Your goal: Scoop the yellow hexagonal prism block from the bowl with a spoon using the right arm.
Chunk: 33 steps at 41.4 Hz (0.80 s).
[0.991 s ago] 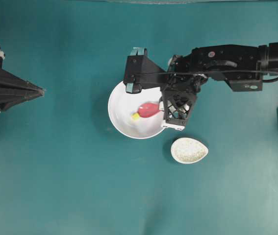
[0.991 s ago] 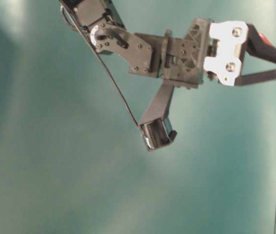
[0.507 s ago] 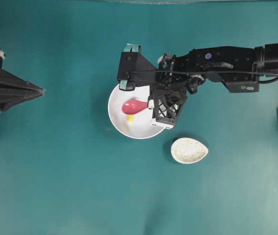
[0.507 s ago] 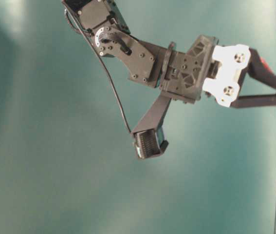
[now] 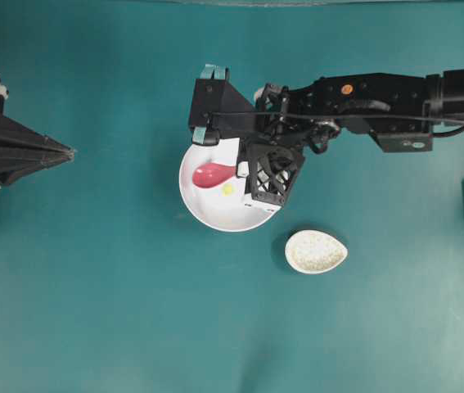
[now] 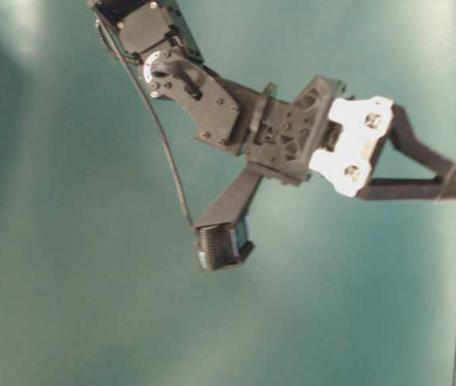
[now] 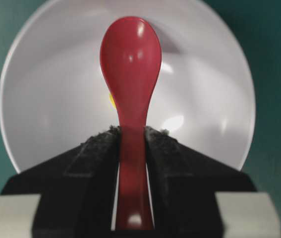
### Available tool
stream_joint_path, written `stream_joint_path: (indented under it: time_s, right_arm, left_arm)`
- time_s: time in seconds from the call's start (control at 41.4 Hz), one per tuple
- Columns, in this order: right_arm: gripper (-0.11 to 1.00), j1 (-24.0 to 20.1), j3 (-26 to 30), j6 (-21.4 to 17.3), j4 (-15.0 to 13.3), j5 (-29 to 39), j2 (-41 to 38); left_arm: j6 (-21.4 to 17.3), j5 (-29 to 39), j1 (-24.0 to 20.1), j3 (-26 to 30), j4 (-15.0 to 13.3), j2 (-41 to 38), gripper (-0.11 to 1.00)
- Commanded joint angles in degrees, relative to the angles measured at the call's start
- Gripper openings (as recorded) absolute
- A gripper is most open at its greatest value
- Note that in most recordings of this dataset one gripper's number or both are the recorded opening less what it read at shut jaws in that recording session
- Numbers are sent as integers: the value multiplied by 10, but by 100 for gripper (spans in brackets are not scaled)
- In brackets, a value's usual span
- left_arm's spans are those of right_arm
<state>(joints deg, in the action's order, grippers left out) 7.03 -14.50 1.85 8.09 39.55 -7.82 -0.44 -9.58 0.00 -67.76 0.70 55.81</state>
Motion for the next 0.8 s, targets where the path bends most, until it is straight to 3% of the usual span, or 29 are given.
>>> stream_joint_path:
  time_s: [0.0,0.338,0.773]
  right_arm:
    - [22,-1,15,0,0,-10,32]
    - [22,-1,14,-4,-1,0,62]
    - [22,-1,15,-57,8,170,76]
  left_arm:
    - [0,-2,-1,11,2,-3,1]
    - [0,0,-1,11,2,-3,1]
    - [0,2,-1,11,2,-3,1]
